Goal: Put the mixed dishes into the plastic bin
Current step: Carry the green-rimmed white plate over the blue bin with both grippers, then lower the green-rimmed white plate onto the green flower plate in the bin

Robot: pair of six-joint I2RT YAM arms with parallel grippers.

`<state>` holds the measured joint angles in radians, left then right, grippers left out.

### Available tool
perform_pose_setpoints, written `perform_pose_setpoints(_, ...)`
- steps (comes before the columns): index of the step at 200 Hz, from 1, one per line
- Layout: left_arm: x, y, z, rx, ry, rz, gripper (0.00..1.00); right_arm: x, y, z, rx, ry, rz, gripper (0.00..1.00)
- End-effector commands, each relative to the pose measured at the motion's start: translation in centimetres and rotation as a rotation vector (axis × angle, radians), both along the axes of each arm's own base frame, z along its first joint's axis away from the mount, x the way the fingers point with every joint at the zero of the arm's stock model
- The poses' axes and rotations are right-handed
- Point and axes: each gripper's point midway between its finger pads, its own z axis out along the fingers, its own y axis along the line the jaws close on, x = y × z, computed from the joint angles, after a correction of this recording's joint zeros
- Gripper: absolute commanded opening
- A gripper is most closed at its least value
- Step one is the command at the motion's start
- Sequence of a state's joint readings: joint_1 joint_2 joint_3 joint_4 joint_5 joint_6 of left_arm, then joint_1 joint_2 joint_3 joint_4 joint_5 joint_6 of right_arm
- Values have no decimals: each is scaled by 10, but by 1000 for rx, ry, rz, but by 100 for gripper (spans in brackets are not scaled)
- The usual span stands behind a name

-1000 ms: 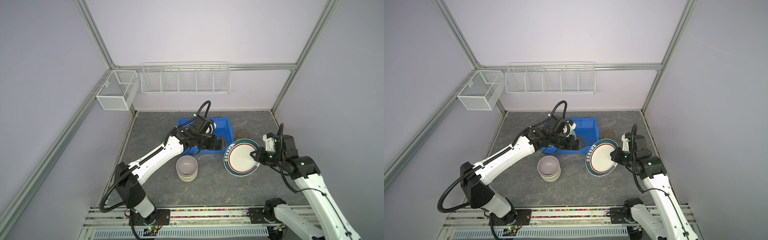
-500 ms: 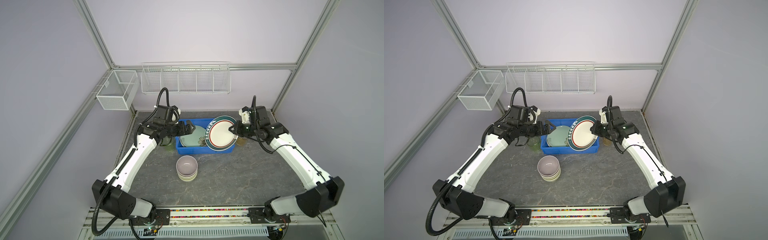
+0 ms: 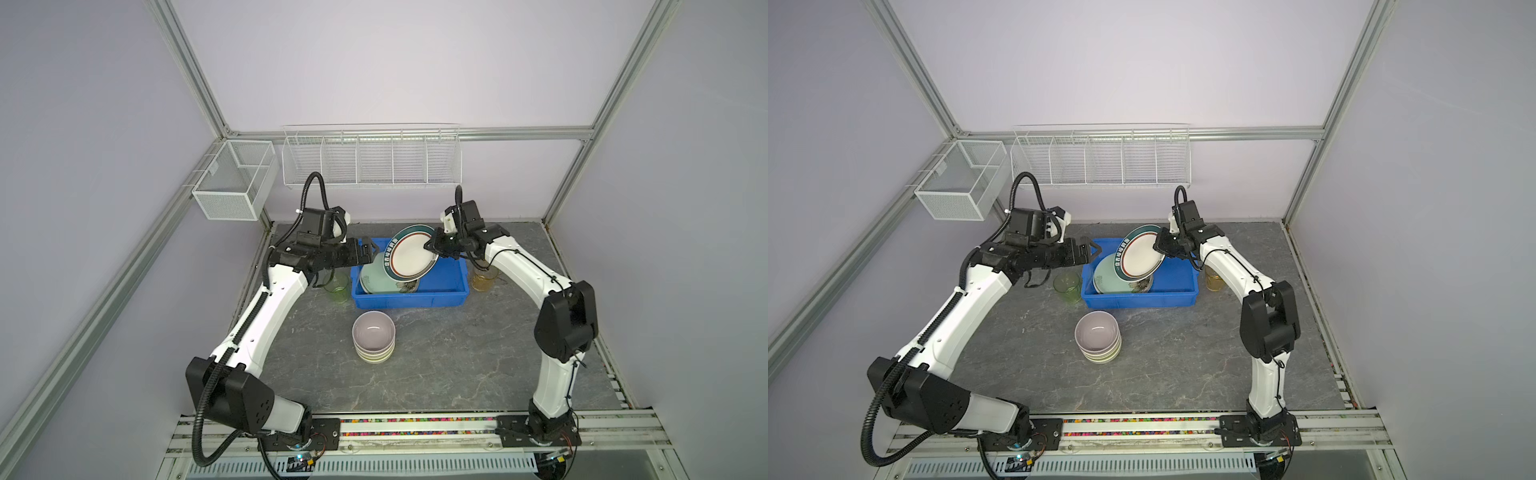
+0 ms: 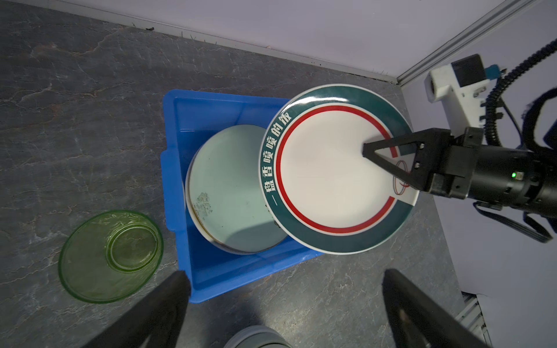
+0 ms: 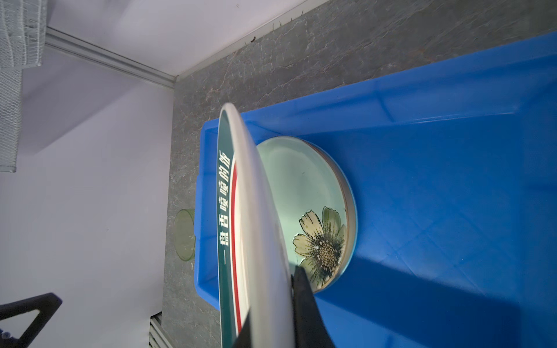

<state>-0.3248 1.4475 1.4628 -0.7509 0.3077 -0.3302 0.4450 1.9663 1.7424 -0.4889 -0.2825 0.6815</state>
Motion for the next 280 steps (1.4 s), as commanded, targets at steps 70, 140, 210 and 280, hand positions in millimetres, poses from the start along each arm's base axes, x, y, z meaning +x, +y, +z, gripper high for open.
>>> perform_pose_setpoints(70,7,9,-11,-5,22,16,99,15,46,-13,103,-4,38,7)
perform_pose_setpoints(140,8,7,-19,-20,45,11,100,11,60,-38,112,33,54,7)
perform_pose_setpoints(210,9,9,-26,-29,65,15,100,9,70,-57,121,63,63,7)
perform_pose_setpoints(280,9,10,-32,-24,82,16,100,2,70,-73,101,77,64,25)
